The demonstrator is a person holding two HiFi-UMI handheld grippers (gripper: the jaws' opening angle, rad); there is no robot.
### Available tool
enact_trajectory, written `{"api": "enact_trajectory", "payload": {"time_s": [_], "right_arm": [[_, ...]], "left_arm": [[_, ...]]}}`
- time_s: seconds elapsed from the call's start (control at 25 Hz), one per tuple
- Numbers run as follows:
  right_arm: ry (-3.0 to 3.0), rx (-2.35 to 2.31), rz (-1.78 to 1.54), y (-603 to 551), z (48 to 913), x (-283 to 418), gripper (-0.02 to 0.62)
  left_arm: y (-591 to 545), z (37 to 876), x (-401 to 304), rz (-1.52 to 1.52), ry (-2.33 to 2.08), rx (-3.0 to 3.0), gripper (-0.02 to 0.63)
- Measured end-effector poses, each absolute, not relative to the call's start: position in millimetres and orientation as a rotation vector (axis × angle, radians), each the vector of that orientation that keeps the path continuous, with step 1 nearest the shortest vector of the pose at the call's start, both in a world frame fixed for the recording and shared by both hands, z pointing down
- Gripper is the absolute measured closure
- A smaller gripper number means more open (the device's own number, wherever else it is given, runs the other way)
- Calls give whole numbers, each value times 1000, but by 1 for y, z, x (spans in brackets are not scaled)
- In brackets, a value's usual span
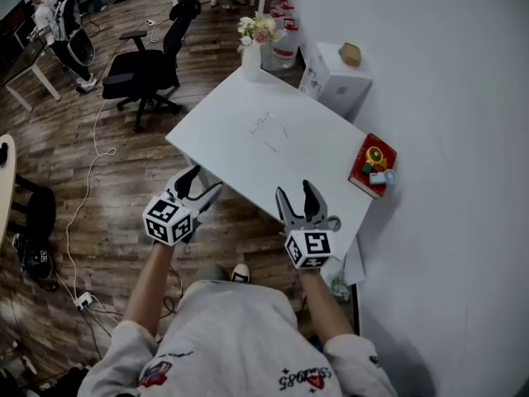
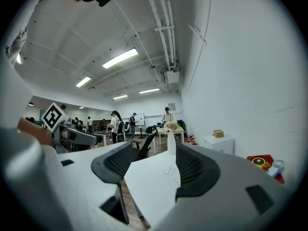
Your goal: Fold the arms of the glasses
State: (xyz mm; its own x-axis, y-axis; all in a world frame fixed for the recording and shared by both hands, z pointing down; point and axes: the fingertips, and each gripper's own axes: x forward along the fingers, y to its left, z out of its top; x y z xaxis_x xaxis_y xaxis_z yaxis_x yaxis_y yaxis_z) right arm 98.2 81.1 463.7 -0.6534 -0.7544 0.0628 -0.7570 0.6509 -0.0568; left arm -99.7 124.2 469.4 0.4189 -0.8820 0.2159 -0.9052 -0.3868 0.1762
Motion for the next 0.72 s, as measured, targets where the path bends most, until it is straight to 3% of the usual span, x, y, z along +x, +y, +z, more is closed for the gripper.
{"api": "enact_trajectory", "payload": {"time_s": [0.72], "right_arm": [[-2707, 1408, 173, -64, 483, 73, 341]], "left_arm": [[-73, 514, -114, 162, -1277, 2435, 316]]}}
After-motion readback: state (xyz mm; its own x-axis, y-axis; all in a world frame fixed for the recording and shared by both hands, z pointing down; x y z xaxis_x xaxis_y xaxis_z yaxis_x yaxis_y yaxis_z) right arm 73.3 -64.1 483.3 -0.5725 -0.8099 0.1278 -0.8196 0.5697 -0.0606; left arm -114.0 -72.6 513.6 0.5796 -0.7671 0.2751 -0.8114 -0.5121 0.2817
